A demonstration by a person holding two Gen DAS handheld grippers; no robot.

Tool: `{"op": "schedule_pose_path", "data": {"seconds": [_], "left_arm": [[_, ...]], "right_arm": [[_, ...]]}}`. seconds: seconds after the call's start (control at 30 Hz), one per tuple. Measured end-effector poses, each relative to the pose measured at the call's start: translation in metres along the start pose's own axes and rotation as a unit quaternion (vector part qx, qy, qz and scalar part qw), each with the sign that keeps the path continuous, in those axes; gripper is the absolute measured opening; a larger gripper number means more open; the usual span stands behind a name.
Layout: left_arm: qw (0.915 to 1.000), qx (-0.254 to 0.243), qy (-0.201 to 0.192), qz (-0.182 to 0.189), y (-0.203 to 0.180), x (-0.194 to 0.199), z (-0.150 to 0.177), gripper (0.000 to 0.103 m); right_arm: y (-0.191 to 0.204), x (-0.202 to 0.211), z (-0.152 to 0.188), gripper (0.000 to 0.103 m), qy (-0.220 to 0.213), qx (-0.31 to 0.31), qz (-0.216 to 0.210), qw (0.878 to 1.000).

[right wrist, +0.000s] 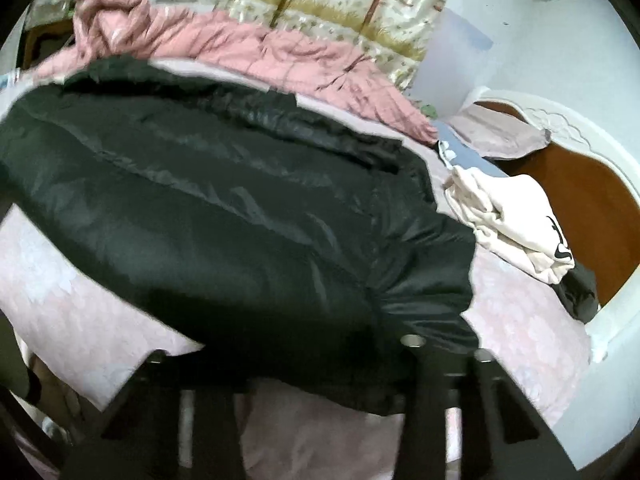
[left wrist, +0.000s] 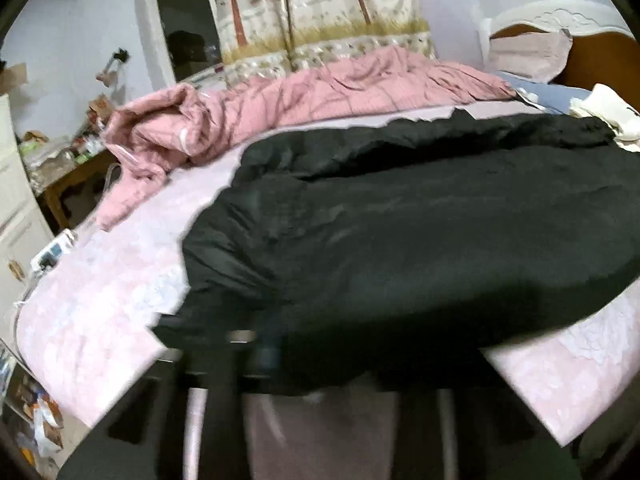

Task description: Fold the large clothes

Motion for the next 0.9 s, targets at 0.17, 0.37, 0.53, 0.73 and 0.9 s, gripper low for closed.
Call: {"op": "schedule_pose_path", "data": {"seconds": [0.17, 0.37, 0.53, 0.73, 0.9], "left_arm": [[0.9992, 0.027, -0.02, 0.021, 0.009, 0.035, -0.005, 0.013], [0.9995, 0.024, -0.006, 0.019, 0.012, 0.059, 0.009, 0.019], [0.9991, 0.041, -0.008, -0.01, 0.024, 0.056, 0.005, 0.068], [0.9943, 0.106, 0.003, -0.004, 0.051, 0.046, 0.002, 0.092], [0.9967, 0.077, -0.021, -0.018, 0.048, 0.043, -0.019, 0.093]], "right_arm": [[-0.016, 0.029, -0.006, 0.017, -0.033, -0.059, -0.041, 0.997], [-0.017, 0.051, 0.018, 0.022, -0.028, -0.07, -0.055, 0.996], [-0.029, 0.054, 0.019, 0.06, -0.03, -0.088, -0.032, 0.995], [-0.046, 0.051, 0.015, 0.079, -0.035, -0.111, -0.021, 0.993], [-0.052, 0.05, -0.004, 0.081, -0.049, -0.096, -0.015, 0.994]]}}
Point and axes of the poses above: each gripper's, at about its wrist camera, not at the fingertips, and x roughly against the way its jaws point, y to its left, z to its underside, the point moved 7 cm from there along -x, roughly the way its jaws point, and after that the axes turned 2 degrees about -z, right-handed, at the moved point
